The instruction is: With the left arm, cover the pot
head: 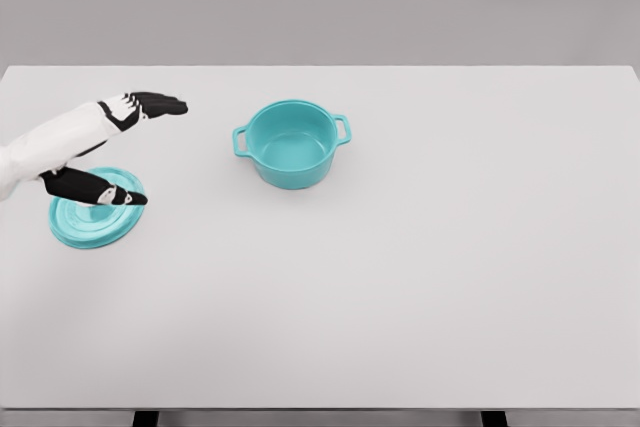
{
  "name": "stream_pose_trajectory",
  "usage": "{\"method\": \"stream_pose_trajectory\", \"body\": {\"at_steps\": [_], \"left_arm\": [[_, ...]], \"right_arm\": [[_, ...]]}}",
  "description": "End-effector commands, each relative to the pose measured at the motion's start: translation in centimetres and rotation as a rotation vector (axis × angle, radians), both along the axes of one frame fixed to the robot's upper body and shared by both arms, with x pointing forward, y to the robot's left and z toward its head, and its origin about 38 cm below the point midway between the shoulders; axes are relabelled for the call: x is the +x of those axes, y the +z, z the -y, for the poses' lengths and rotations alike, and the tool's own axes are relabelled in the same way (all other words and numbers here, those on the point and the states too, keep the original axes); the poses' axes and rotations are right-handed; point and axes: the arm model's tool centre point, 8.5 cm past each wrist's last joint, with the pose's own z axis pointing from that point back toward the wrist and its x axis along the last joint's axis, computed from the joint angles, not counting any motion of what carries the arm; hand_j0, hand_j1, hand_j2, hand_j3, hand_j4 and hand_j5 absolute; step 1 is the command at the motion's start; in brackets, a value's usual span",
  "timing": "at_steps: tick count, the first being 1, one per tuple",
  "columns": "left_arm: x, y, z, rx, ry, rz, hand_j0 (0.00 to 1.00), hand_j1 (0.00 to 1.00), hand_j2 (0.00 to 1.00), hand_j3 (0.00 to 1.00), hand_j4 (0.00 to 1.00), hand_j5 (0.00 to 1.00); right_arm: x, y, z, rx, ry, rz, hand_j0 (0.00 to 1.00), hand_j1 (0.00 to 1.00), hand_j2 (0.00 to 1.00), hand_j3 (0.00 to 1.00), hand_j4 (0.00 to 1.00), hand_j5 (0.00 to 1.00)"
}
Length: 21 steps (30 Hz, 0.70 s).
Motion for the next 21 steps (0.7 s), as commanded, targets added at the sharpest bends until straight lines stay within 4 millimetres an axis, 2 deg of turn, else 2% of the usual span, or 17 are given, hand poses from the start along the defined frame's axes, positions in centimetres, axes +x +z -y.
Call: {"method": "stream_pose_trajectory", "body": {"at_steps": [1, 12, 13, 14, 16, 20, 21], "left_arm": [[-0.4, 0.0, 0.2, -0.010, -0.009, -0.017, 1.00, 1.00, 1.00, 1.00, 1.00, 1.00], [-0.9, -0.5, 0.9, 0.037, -0.037, 0.014, 1.00, 1.00, 1.00, 1.00, 1.00, 1.00], [-0.8, 0.1, 0.7, 0.042, -0.035, 0.031, 1.00, 1.00, 1.00, 1.00, 1.00, 1.00], [-0.7, 1.0, 0.4, 0.031, -0.023, 0.050, 1.00, 1.00, 1.00, 1.00, 1.00, 1.00], [-1.0, 0.7, -1.8, 0.004, 0.038, -0.015, 1.00, 1.00, 1.00, 1.00, 1.00, 1.00], [-1.0, 0.2, -2.5, -0.110, 0.080, -0.108, 1.00, 1.00, 1.00, 1.00, 1.00, 1.00], [-1.1, 1.1, -4.0, -0.142, 0.124, -0.146, 1.00, 1.00, 1.00, 1.00, 1.00, 1.00]], "right_arm": [[0.0, 0.0, 0.0, 0.003, 0.003, -0.001, 1.00, 1.00, 1.00, 1.00, 1.00, 1.00], [0.0, 0.0, 0.0, 0.000, 0.000, 0.000, 1.00, 1.00, 1.00, 1.00, 1.00, 1.00], [0.0, 0.0, 0.0, 0.000, -0.002, 0.000, 1.00, 1.00, 1.00, 1.00, 1.00, 1.00], [0.0, 0.0, 0.0, 0.000, 0.000, 0.000, 1.00, 1.00, 1.00, 1.00, 1.00, 1.00], [0.0, 0.0, 0.0, 0.000, 0.000, 0.000, 1.00, 1.00, 1.00, 1.00, 1.00, 1.00], [0.0, 0.0, 0.0, 0.000, -0.002, 0.000, 1.00, 1.00, 1.00, 1.00, 1.00, 1.00], [0.0, 0.0, 0.0, 0.000, 0.000, 0.000, 1.00, 1.00, 1.00, 1.00, 1.00, 1.00]]}}
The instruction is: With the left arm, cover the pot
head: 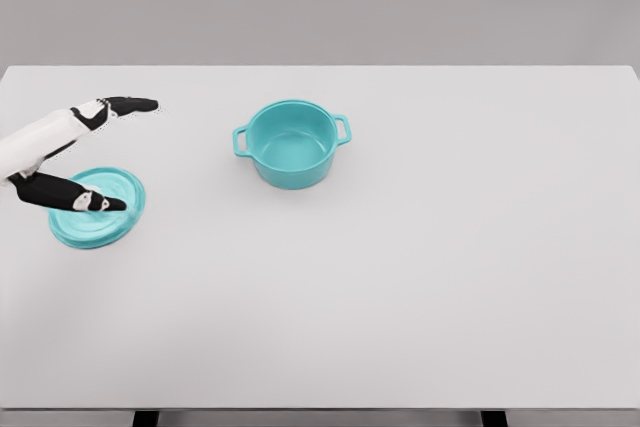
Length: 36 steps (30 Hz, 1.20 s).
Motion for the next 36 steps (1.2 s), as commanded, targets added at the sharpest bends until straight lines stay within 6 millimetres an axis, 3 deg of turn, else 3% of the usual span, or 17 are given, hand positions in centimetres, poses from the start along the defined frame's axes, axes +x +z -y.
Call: {"method": "stream_pose_trajectory", "body": {"at_steps": [1, 7, 11, 14, 23, 26, 31, 36], "left_arm": [[-0.2, 0.4, -1.7, -0.072, 0.063, -0.070, 1.00, 1.00, 1.00, 1.00, 1.00, 1.00], [1.0, -2.4, -4.5, -0.009, 0.245, -0.171, 1.00, 1.00, 1.00, 1.00, 1.00, 1.00], [0.7, -3.9, -4.7, -0.016, 0.258, -0.204, 1.00, 1.00, 1.00, 1.00, 1.00, 1.00], [1.3, -6.5, -5.3, -0.037, 0.311, -0.246, 1.00, 1.00, 1.00, 1.00, 1.00, 1.00], [1.3, -8.8, -6.9, 0.016, 0.392, -0.312, 0.95, 0.95, 0.95, 0.95, 0.95, 0.95], [1.7, -11.1, -6.9, 0.021, 0.428, -0.352, 0.95, 0.95, 0.95, 0.95, 0.95, 0.95], [1.7, -11.5, -7.4, 0.054, 0.442, -0.350, 0.95, 0.95, 0.95, 0.95, 0.95, 0.95], [1.7, -10.8, -6.4, 0.032, 0.415, -0.340, 0.91, 0.91, 0.91, 0.91, 0.91, 0.91]], "right_arm": [[0.0, 0.0, 0.0, 0.002, 0.001, 0.000, 1.00, 1.00, 1.00, 1.00, 1.00, 1.00], [0.0, 0.0, 0.0, 0.000, 0.001, 0.000, 1.00, 1.00, 1.00, 1.00, 1.00, 1.00], [0.0, 0.0, 0.0, 0.000, 0.001, 0.000, 1.00, 1.00, 1.00, 1.00, 1.00, 1.00], [0.0, 0.0, 0.0, 0.000, 0.001, 0.000, 1.00, 1.00, 1.00, 1.00, 1.00, 1.00], [0.0, 0.0, 0.0, 0.000, 0.001, 0.000, 1.00, 1.00, 1.00, 1.00, 1.00, 1.00], [0.0, 0.0, 0.0, 0.000, 0.001, 0.000, 1.00, 1.00, 1.00, 1.00, 1.00, 1.00], [0.1, 0.0, 0.0, 0.000, -0.001, 0.002, 1.00, 1.00, 1.00, 1.00, 1.00, 1.00], [0.0, 0.0, 0.0, 0.000, 0.001, 0.000, 1.00, 1.00, 1.00, 1.00, 1.00, 1.00]]}}
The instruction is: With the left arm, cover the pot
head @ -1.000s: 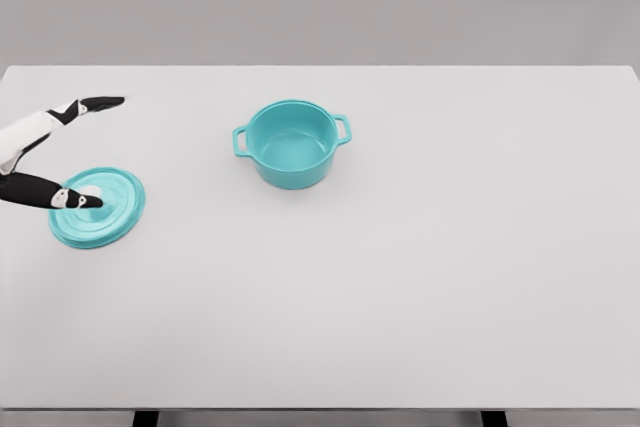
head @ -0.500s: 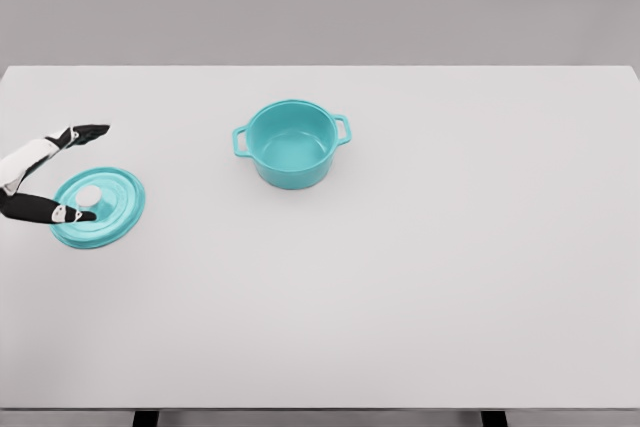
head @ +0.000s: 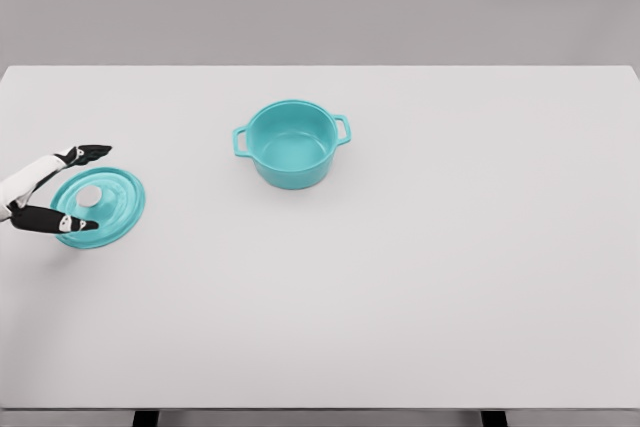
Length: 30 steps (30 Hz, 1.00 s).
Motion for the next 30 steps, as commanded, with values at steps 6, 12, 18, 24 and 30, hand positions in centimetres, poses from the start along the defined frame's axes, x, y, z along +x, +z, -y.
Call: {"method": "stream_pose_trajectory", "body": {"at_steps": [6, 12, 18, 24, 30], "left_arm": [[0.1, 0.2, 0.2, 0.001, 0.018, -0.016, 0.88, 0.88, 0.88, 0.88, 0.88, 0.88], [0.3, -0.1, -0.2, 0.013, 0.057, -0.046, 0.87, 0.87, 0.87, 0.87, 0.87, 0.87], [0.5, 0.2, -0.3, 0.015, 0.064, -0.041, 0.86, 0.86, 0.86, 0.86, 0.86, 0.86], [0.5, 0.2, -0.2, 0.012, 0.065, -0.038, 0.86, 0.86, 0.86, 0.86, 0.86, 0.86], [0.6, 0.0, -0.5, 0.017, 0.076, -0.043, 0.86, 0.86, 0.86, 0.86, 0.86, 0.86]], "right_arm": [[0.0, 0.0, 0.0, 0.000, 0.001, 0.000, 1.00, 1.00, 1.00, 1.00, 1.00, 1.00], [0.0, 0.0, 0.0, 0.000, 0.001, 0.000, 1.00, 1.00, 1.00, 1.00, 1.00, 1.00], [0.0, 0.0, 0.0, 0.000, 0.001, 0.000, 1.00, 1.00, 1.00, 1.00, 1.00, 1.00], [0.0, 0.0, 0.0, 0.000, -0.001, 0.001, 1.00, 1.00, 1.00, 1.00, 1.00, 1.00], [0.0, 0.0, 0.0, 0.000, 0.001, 0.000, 1.00, 1.00, 1.00, 1.00, 1.00, 1.00]]}}
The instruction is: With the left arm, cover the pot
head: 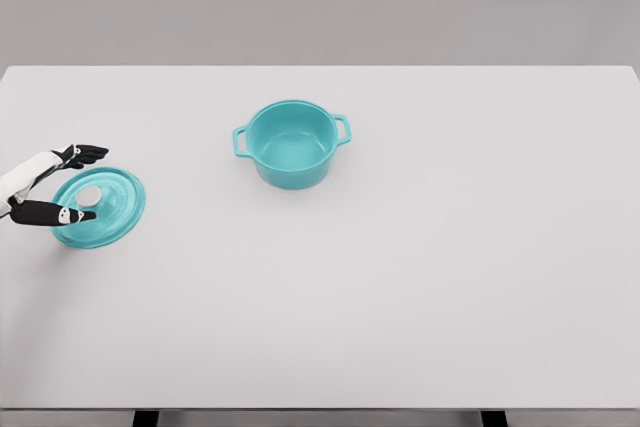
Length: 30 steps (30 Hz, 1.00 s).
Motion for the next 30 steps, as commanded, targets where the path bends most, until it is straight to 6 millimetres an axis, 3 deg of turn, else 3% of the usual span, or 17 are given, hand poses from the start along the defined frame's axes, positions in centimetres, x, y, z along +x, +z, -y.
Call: {"method": "stream_pose_trajectory", "body": {"at_steps": [1, 30], "left_arm": [[0.0, 0.0, -0.2, 0.001, 0.007, 0.000, 0.87, 0.87, 0.87, 0.87, 0.87, 0.87], [0.1, -1.1, -0.3, 0.006, 0.020, -0.015, 0.84, 0.84, 0.84, 0.84, 0.84, 0.84]], "right_arm": [[0.0, 0.0, 0.0, 0.000, 0.001, 0.000, 1.00, 1.00, 1.00, 1.00, 1.00, 1.00], [0.0, 0.0, 0.0, 0.000, 0.001, 0.000, 1.00, 1.00, 1.00, 1.00, 1.00, 1.00]]}}
